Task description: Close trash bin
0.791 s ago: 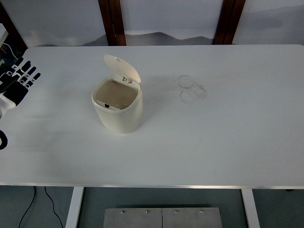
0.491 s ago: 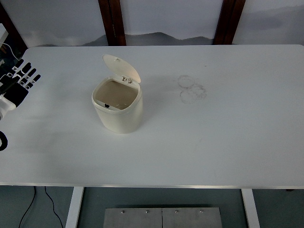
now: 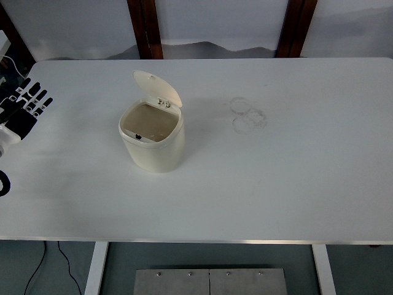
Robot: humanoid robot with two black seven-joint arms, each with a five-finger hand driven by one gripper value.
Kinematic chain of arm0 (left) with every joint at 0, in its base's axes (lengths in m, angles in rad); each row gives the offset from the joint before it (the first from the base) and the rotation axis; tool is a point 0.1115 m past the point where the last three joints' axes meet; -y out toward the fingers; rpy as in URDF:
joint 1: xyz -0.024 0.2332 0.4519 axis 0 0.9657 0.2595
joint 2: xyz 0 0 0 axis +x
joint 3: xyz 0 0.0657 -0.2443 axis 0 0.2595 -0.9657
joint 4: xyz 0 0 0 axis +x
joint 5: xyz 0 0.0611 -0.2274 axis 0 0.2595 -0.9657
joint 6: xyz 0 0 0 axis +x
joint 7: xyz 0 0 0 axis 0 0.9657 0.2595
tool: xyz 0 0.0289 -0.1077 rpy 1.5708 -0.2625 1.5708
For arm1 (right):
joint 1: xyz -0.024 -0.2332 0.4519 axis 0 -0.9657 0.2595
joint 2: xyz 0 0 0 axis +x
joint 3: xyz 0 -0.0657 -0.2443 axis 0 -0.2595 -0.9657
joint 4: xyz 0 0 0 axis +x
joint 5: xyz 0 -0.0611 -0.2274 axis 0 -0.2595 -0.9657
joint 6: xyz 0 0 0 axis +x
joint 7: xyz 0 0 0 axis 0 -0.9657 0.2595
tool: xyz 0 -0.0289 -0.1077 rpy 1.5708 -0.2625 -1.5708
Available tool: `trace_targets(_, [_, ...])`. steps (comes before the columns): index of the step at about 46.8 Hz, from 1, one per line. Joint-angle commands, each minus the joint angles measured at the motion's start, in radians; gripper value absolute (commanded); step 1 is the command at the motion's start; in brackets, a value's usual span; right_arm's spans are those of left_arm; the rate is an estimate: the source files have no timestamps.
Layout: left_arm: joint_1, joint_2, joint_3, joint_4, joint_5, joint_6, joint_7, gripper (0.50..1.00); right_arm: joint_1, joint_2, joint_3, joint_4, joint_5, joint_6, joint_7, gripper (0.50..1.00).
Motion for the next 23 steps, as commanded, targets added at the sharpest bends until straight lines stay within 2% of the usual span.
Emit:
trace_targets(1, [0.000, 0.000, 0.002, 0.000, 0.000, 0.000, 0.000, 1.000, 0.000, 0.000, 0.000, 0.000, 0.000, 0.000, 0.000, 0.995])
trace_targets(23, [-0.003, 0.003, 0.001, 0.001, 0.001, 0.020, 0.003, 1.000, 0.000, 0.000, 0.000, 0.000, 0.000, 0.000, 0.000, 0.995])
